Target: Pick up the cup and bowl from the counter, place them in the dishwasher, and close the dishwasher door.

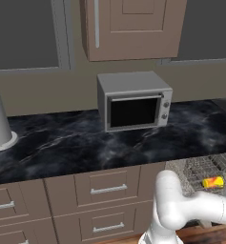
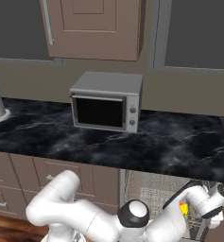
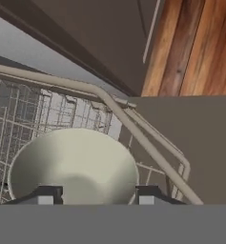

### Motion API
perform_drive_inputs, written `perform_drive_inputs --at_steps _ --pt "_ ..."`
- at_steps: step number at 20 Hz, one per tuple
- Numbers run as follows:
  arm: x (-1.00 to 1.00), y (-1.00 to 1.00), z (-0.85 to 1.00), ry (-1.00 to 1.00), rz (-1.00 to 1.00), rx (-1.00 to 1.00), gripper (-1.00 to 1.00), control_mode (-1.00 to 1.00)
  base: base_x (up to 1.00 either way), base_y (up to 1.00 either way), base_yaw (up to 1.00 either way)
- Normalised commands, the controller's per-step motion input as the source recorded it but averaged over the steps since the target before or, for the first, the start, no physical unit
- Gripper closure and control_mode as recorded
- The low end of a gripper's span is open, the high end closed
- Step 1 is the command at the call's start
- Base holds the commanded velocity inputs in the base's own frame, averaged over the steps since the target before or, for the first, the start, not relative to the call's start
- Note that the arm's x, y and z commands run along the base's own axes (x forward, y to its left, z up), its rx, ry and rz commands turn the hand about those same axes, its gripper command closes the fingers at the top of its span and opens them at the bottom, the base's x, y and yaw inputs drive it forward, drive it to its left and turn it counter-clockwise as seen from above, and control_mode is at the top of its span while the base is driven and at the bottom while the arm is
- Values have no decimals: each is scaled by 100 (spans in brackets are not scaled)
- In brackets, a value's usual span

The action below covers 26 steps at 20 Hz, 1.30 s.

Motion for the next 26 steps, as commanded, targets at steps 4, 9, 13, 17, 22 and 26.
perform_drive_inputs --at_steps 4,9,13,17,22,26 --pt "-28 -16 39 -19 0 0 -100 -100 0 0 0" --pt "-33 -13 25 -9 0 0 -100 -100 0 0 0" --pt "-13 0 22 0 0 -4 -100 -100 0 0 0" --pt "-1 0 7 0 0 0 -100 -100 0 0 0" --pt "-10 0 0 0 0 0 -100 -100 0 0 0" --pt "-52 -4 16 -1 0 0 -100 -100 0 0 0"
